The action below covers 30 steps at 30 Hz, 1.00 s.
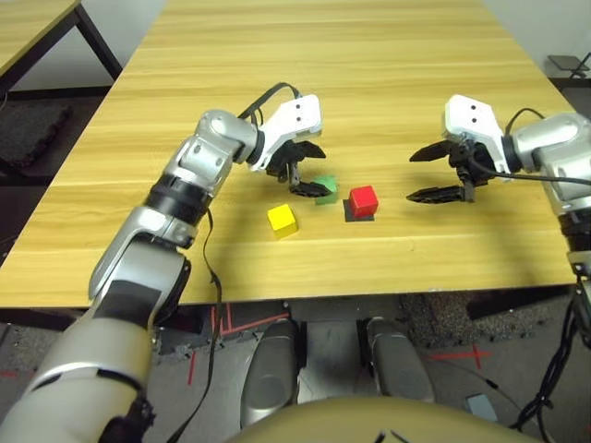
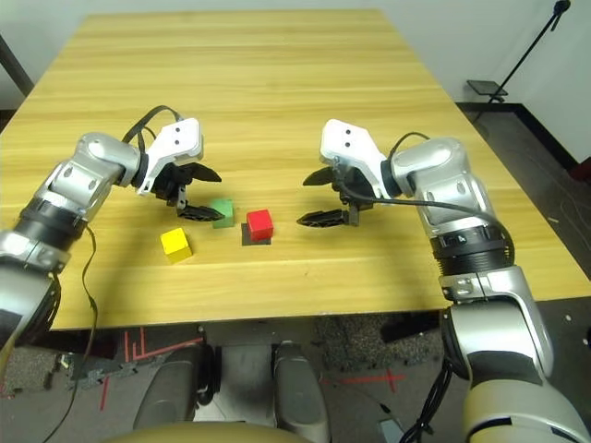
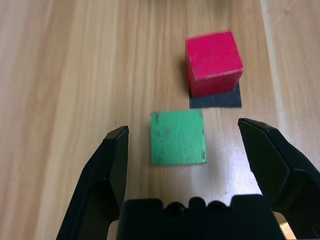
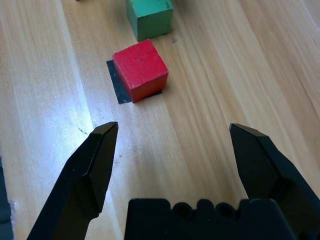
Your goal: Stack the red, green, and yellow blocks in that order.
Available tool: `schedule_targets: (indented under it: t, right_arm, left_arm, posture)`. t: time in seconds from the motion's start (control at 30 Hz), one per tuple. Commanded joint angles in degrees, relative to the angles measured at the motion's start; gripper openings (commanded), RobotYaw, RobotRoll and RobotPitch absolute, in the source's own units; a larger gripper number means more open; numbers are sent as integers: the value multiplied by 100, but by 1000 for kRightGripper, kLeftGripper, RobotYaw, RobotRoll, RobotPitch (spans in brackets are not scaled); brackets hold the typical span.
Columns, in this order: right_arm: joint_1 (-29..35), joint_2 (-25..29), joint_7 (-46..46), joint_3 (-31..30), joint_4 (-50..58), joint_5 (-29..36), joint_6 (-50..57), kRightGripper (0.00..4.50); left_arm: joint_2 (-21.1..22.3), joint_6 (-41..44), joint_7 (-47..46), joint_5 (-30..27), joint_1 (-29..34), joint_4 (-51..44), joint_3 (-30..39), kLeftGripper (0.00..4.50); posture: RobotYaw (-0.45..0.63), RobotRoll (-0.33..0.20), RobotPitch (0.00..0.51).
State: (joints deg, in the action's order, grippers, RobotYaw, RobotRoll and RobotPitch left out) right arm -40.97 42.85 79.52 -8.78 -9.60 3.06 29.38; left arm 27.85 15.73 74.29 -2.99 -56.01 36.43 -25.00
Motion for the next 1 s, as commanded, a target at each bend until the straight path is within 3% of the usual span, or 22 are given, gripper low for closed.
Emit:
schedule_targets:
  t: [0.03, 0.43, 0.67, 1.0]
  right_arm:
    - [157, 136, -186, 108, 306, 170, 205, 4486]
    - [425, 284, -513, 109, 668, 519, 489, 4486]
    - [398, 290, -569, 41, 513, 559, 375, 4500]
    - [562, 317, -650, 77, 399, 572, 243, 4500]
  left_arm:
    - [-105, -185, 55, 266, -36, 377, -56, 4500]
    - [-716, -504, -405, 512, -38, 1135, 301, 4500]
    - [-758, -258, -663, 645, -189, 1083, 440, 2064]
    - [-484, 1805, -342, 588, -530, -1098, 353, 2034]
  posture:
    - [80, -81, 58]
    - [64, -83, 67]
    - [89, -83, 66]
    - [103, -53, 58]
